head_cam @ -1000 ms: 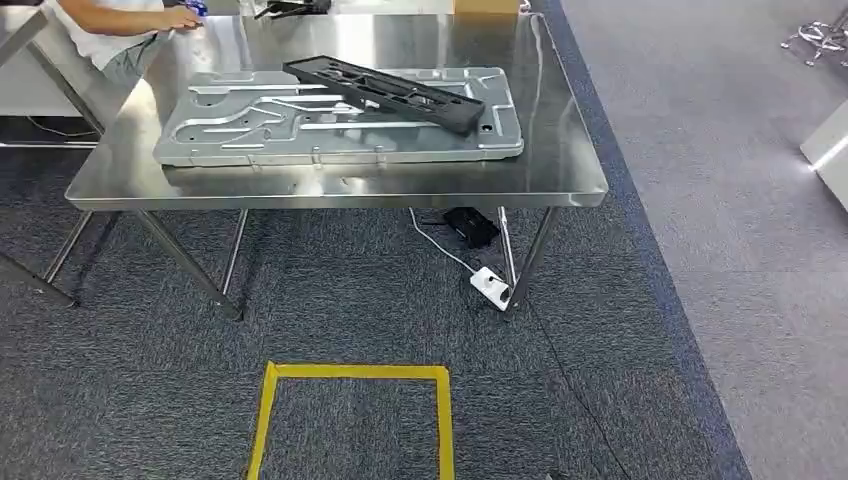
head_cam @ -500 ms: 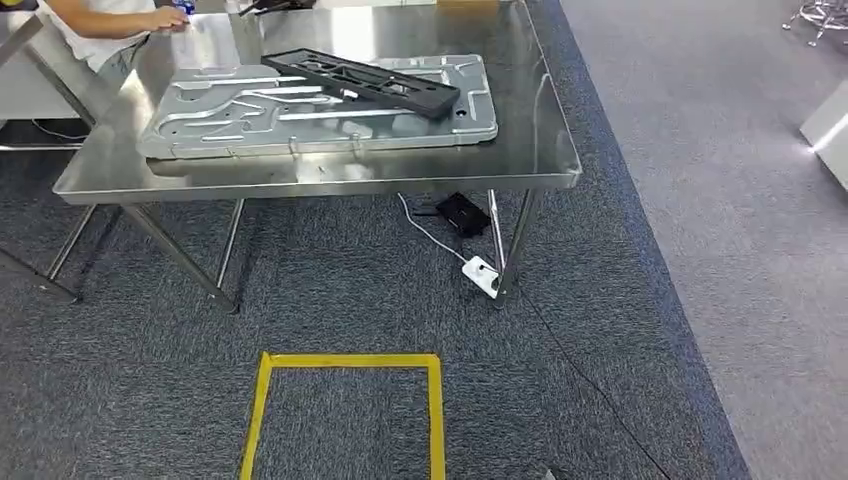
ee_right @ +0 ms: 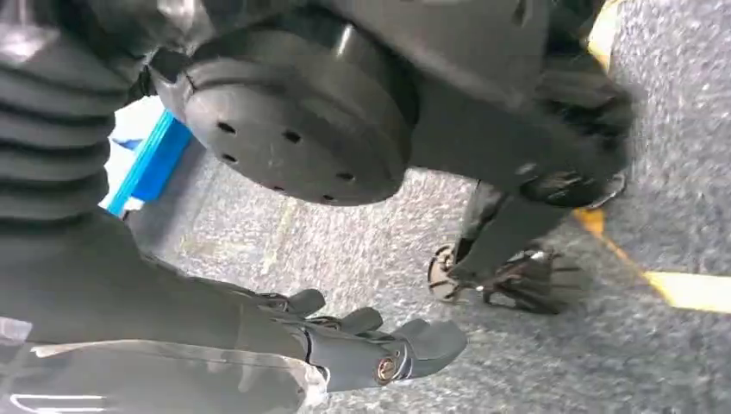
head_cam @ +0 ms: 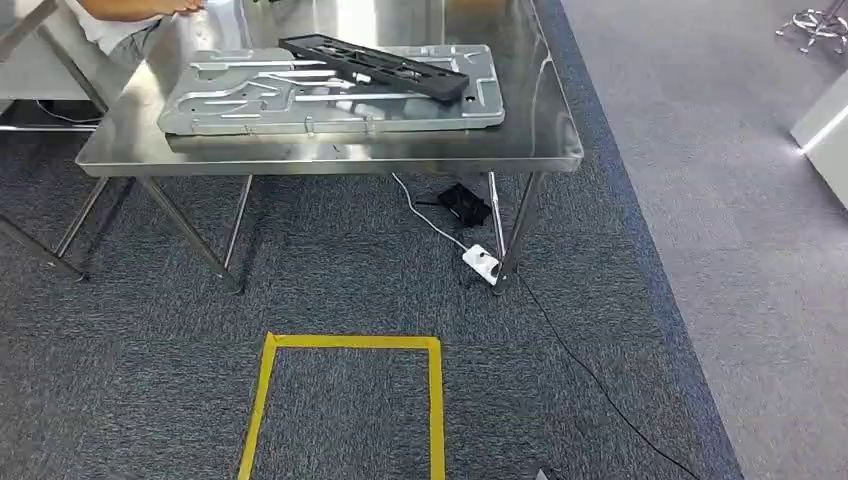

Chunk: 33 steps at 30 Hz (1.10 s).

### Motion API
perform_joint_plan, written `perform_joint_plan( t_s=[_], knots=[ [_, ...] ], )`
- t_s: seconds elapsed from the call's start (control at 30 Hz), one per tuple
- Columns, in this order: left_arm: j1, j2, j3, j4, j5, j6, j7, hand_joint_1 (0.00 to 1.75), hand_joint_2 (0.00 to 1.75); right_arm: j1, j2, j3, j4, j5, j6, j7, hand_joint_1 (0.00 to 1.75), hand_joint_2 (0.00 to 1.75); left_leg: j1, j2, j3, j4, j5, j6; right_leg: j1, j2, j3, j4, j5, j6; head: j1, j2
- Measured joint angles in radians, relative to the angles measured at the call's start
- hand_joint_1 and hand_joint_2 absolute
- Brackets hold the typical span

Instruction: Take the parts from the cabinet and place them on the table.

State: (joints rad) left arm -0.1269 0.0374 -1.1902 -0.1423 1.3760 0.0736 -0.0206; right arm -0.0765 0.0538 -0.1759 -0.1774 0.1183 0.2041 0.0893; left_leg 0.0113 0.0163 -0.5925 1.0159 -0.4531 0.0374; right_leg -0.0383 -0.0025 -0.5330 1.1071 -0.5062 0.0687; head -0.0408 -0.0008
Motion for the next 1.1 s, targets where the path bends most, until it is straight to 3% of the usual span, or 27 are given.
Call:
perform_joint_plan(
  t_s=[0.03,0.07,0.17,0.2,0.23,0.3,0.33,0.37,0.4,0.43,0.5,0.53,0.57,0.6,0.67,0.7,0.73,0.77,0.8,0.83,0.87,0.9,0.93,1.0,1.03,1.07,1.1],
  knots=[
    [0.001,0.001,0.000,0.000,0.000,0.000,0.000,0.00,0.00,-0.003,0.001,0.000,0.000,0.000,0.000,0.000,0.00,0.00,-0.002,0.000,-0.016,0.015,-0.001,-0.008,-0.002,0.000,0.037,-0.064,-0.030,0.005,0.005,0.000],
    [0.001,0.001,0.000,0.000,0.000,0.000,0.001,0.00,0.00,-0.004,0.001,0.000,0.000,0.000,0.002,-0.001,0.00,0.00,-0.003,0.000,-0.023,0.028,0.000,-0.015,0.010,0.008,0.036,-0.070,-0.031,-0.009,0.004,0.000],
    [0.002,0.001,0.000,0.000,0.000,-0.001,0.003,0.00,0.00,-0.001,0.001,0.000,0.000,0.000,0.004,-0.001,0.00,0.00,0.000,-0.001,-0.027,0.023,0.021,-0.035,0.014,0.006,0.020,-0.069,-0.021,-0.038,-0.002,0.000],
    [0.003,0.001,0.000,0.000,0.000,-0.001,0.003,0.00,0.00,0.001,0.002,0.000,0.001,0.000,0.004,-0.001,0.00,0.00,0.007,-0.005,-0.033,0.034,0.012,-0.041,0.008,0.001,0.005,-0.078,-0.008,-0.057,0.000,0.000],
    [0.003,0.001,0.000,0.000,0.000,-0.002,0.004,0.00,0.00,0.000,0.001,0.000,0.001,0.000,0.004,0.000,0.00,0.00,0.007,-0.007,-0.047,0.057,-0.029,-0.045,0.010,0.001,-0.003,-0.079,-0.001,-0.065,-0.002,0.000],
    [0.004,0.000,0.000,0.000,0.000,-0.002,0.005,0.00,0.00,-0.002,0.000,0.000,0.001,-0.001,0.004,0.000,0.00,0.00,0.008,-0.007,-0.081,0.177,-0.142,-0.050,0.012,0.001,-0.024,-0.078,0.017,-0.077,-0.010,0.000],
    [0.003,0.000,0.000,0.000,0.001,-0.002,0.006,0.00,0.00,-0.002,0.000,0.000,0.001,-0.001,0.003,0.001,0.00,0.00,0.007,-0.007,-0.096,0.246,-0.182,-0.051,0.015,0.001,-0.037,-0.078,0.026,-0.079,-0.011,0.000],
    [0.004,0.000,0.000,0.000,0.002,-0.002,0.008,0.00,0.00,-0.001,0.000,0.000,0.001,-0.002,0.001,0.006,0.00,0.00,0.007,-0.007,-0.100,0.293,-0.197,-0.051,0.019,0.001,-0.051,-0.077,0.035,-0.079,-0.012,0.000],
    [0.003,0.000,0.000,0.000,0.003,0.000,0.010,0.00,0.00,-0.001,0.000,0.000,0.002,-0.003,-0.006,0.014,0.00,0.00,0.007,-0.007,-0.087,0.303,-0.179,-0.049,0.021,0.001,-0.057,-0.075,0.045,-0.078,-0.012,0.000],
    [0.004,0.000,0.000,0.000,0.003,0.000,0.011,0.00,0.00,0.000,0.000,-0.001,0.002,-0.003,-0.015,0.022,0.00,0.00,0.007,-0.008,-0.054,0.272,-0.141,-0.044,0.022,0.001,-0.071,-0.073,0.054,-0.077,-0.012,0.000],
    [0.004,-0.001,0.000,0.000,0.003,-0.003,0.011,0.00,0.00,0.000,0.000,-0.001,0.002,-0.005,-0.031,0.032,0.00,0.00,0.002,-0.009,0.050,0.134,-0.075,-0.029,0.025,0.001,-0.090,-0.071,0.068,-0.075,-0.013,0.000],
    [0.002,-0.001,0.000,0.000,0.003,-0.004,0.010,0.00,0.00,0.000,0.000,-0.002,0.002,-0.007,-0.034,0.035,0.00,0.00,-0.003,-0.013,0.110,0.041,-0.089,-0.017,0.024,0.001,-0.093,-0.071,0.076,-0.072,-0.012,0.000],
    [0.001,-0.001,0.000,0.000,0.002,-0.004,0.009,0.00,0.00,0.000,0.000,-0.002,0.002,-0.008,-0.036,0.037,0.00,0.00,-0.009,-0.013,0.150,-0.023,-0.117,-0.013,0.026,0.001,-0.096,-0.072,0.083,-0.065,-0.011,0.000],
    [0.000,-0.003,0.000,0.000,0.000,-0.004,0.008,0.00,0.00,0.000,0.000,-0.002,0.002,-0.010,-0.039,0.038,0.00,0.00,-0.012,-0.013,0.151,-0.028,-0.113,-0.015,0.023,-0.001,-0.095,-0.075,0.092,-0.058,-0.012,0.000],
    [0.000,-0.005,-0.001,0.000,-0.002,-0.004,0.007,0.00,0.00,0.000,0.000,-0.003,0.002,-0.010,-0.038,0.038,0.00,0.00,-0.018,-0.013,0.137,-0.030,-0.102,-0.010,0.019,-0.001,-0.094,-0.084,0.109,-0.044,-0.014,0.000],
    [0.002,-0.009,-0.002,0.000,-0.002,-0.004,0.006,0.00,0.00,0.002,0.000,-0.004,0.002,-0.010,-0.037,0.038,0.00,0.00,-0.012,-0.011,0.133,-0.045,-0.084,-0.006,0.026,0.001,-0.095,-0.085,0.114,-0.036,-0.011,0.000],
    [0.000,-0.011,-0.003,0.000,-0.002,-0.005,0.003,0.00,0.00,0.003,-0.004,-0.005,0.002,-0.010,-0.037,0.037,0.00,0.00,-0.007,-0.002,0.129,-0.049,-0.072,-0.004,0.020,0.004,-0.104,-0.066,0.083,-0.034,-0.013,0.000],
    [0.000,-0.014,-0.003,0.000,-0.002,-0.006,0.002,0.00,0.00,0.004,-0.004,-0.006,0.003,-0.010,-0.035,0.035,0.00,0.00,-0.007,-0.005,0.115,-0.049,-0.063,0.004,0.021,0.003,-0.118,-0.023,0.025,-0.032,-0.007,0.000],
    [0.002,-0.015,-0.003,0.000,-0.001,-0.006,0.002,0.00,0.00,0.004,-0.004,-0.006,0.003,-0.010,-0.029,0.034,0.00,0.00,-0.008,-0.002,0.101,-0.046,-0.054,0.014,0.020,0.003,-0.139,0.047,-0.039,-0.030,-0.003,0.000],
    [0.002,-0.017,-0.003,0.000,0.000,-0.005,0.003,0.00,0.00,0.005,-0.004,-0.006,0.003,-0.010,-0.022,0.035,0.00,0.00,-0.010,0.000,0.088,-0.043,-0.046,0.015,0.020,0.003,-0.157,0.123,-0.088,-0.028,-0.002,0.000],
    [0.002,-0.017,-0.003,0.000,0.001,-0.003,0.007,0.00,0.00,0.005,-0.005,-0.006,0.003,-0.009,-0.012,0.036,0.00,0.00,-0.011,0.000,0.078,-0.039,-0.037,0.015,0.020,0.003,-0.168,0.180,-0.106,-0.026,-0.003,0.000],
    [0.001,-0.017,-0.003,0.000,0.003,0.000,0.010,0.00,0.00,0.004,-0.008,-0.007,0.003,-0.009,-0.003,0.036,0.00,0.00,-0.011,0.000,0.061,-0.033,-0.029,0.014,0.019,0.003,-0.163,0.206,-0.093,-0.024,-0.002,0.000],
    [0.001,-0.017,-0.003,0.000,0.004,0.001,0.010,0.00,0.00,0.004,-0.010,-0.008,0.003,-0.009,0.005,0.036,0.00,0.00,-0.011,0.000,0.043,-0.024,-0.022,0.012,0.018,0.003,-0.139,0.193,-0.056,-0.022,-0.002,0.000],
    [0.001,-0.017,-0.003,0.000,0.006,0.000,0.009,0.00,0.00,0.002,-0.014,-0.011,0.003,-0.009,0.012,0.034,0.00,0.00,-0.009,-0.001,0.008,-0.001,-0.013,0.005,0.014,0.002,-0.046,0.074,0.014,-0.022,-0.002,0.000],
    [0.001,-0.017,-0.004,0.000,0.006,-0.001,0.008,0.00,0.00,0.001,-0.016,-0.011,0.003,-0.010,0.012,0.032,0.00,0.00,-0.008,-0.001,-0.005,0.014,-0.012,0.002,0.013,0.001,0.008,-0.014,-0.001,-0.024,-0.002,0.000],
    [0.001,-0.017,-0.004,0.000,0.006,-0.001,0.007,0.00,0.00,-0.002,-0.016,-0.011,0.003,-0.011,0.013,0.032,0.00,0.00,-0.012,-0.001,-0.018,0.024,-0.009,-0.004,0.015,0.001,0.037,-0.057,-0.042,-0.026,-0.001,0.000],
    [0.001,-0.017,-0.004,0.000,0.006,-0.001,0.007,0.00,0.00,-0.002,-0.016,-0.011,0.003,-0.011,0.016,0.032,0.00,0.00,-0.015,-0.001,-0.022,0.034,-0.006,-0.008,0.023,0.003,0.033,-0.069,-0.035,-0.034,-0.005,0.000]
  ],
)
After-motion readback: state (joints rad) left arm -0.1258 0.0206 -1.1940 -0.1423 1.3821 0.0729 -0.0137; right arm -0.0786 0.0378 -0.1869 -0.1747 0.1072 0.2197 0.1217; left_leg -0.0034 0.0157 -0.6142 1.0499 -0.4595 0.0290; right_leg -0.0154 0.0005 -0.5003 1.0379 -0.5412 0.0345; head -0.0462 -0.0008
